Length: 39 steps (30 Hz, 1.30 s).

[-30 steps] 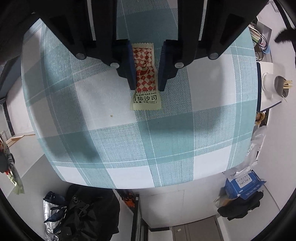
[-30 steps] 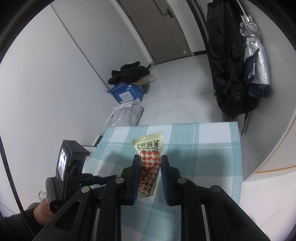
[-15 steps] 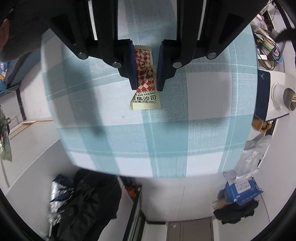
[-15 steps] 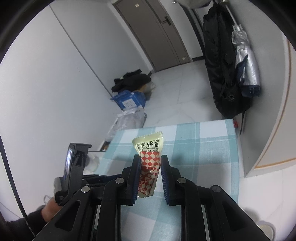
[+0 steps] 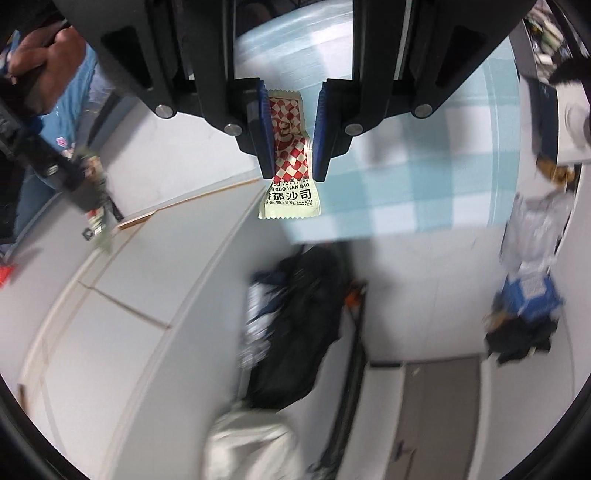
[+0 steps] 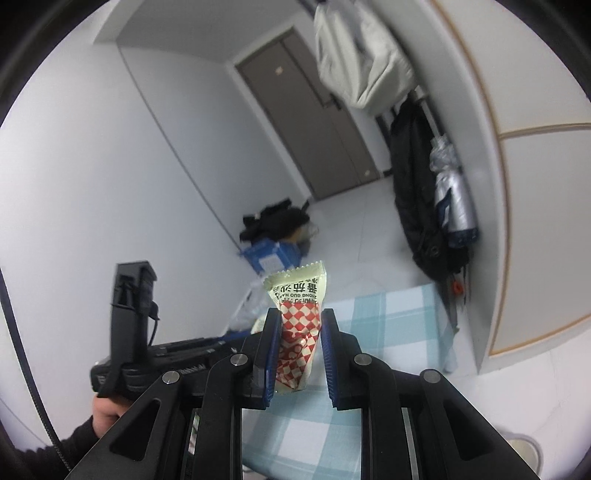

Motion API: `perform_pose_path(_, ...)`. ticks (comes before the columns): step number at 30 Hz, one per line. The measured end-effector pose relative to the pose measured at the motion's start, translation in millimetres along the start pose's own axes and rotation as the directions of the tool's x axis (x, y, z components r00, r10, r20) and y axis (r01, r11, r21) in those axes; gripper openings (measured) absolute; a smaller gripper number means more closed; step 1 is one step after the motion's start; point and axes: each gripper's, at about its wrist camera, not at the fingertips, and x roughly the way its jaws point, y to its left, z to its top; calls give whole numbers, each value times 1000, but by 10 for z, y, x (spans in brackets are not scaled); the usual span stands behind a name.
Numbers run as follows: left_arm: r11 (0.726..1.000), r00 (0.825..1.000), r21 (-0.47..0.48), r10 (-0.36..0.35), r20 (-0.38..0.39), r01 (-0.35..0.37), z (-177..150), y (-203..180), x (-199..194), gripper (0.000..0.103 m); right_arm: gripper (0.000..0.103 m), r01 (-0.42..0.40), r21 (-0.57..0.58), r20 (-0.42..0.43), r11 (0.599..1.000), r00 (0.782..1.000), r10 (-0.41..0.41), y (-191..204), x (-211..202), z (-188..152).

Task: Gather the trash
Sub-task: 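Carry both sauce packets in both tools over the bin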

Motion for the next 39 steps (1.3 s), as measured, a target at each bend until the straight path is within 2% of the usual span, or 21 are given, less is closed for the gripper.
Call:
perform_pose_path(5,994,997,103,-49,51,44,94,-498,-230,15,21,42,5,88,999,995,-42,-80,-602,51)
perform_pose_path(14,967,989,216,-144,40,132,89,-1262,-268,15,21,111,71,188,991,974,-123,-409,-1378,-57)
perform_pose_path(21,944,985,284,-175,6,166,8,-1663,-153,15,21,156,103,227,982,958,-176,-624,-1770,-196)
perform_pose_path(31,912,978,358,-170,-120,202,-173,-2138,314,15,21,230,180,224,956,937,-268,-1127,-2095,-450)
perform_pose_path(35,904,962,353,-174,-212,242,-314,-2303,659,15,21,261,237,183,936,934,-307,-1432,-2108,-607)
perform_pose_path(39,898,931,340,-165,-325,278,-453,-2438,1065,15,21,291,319,129,902,929,-346,-1805,-2038,-805)
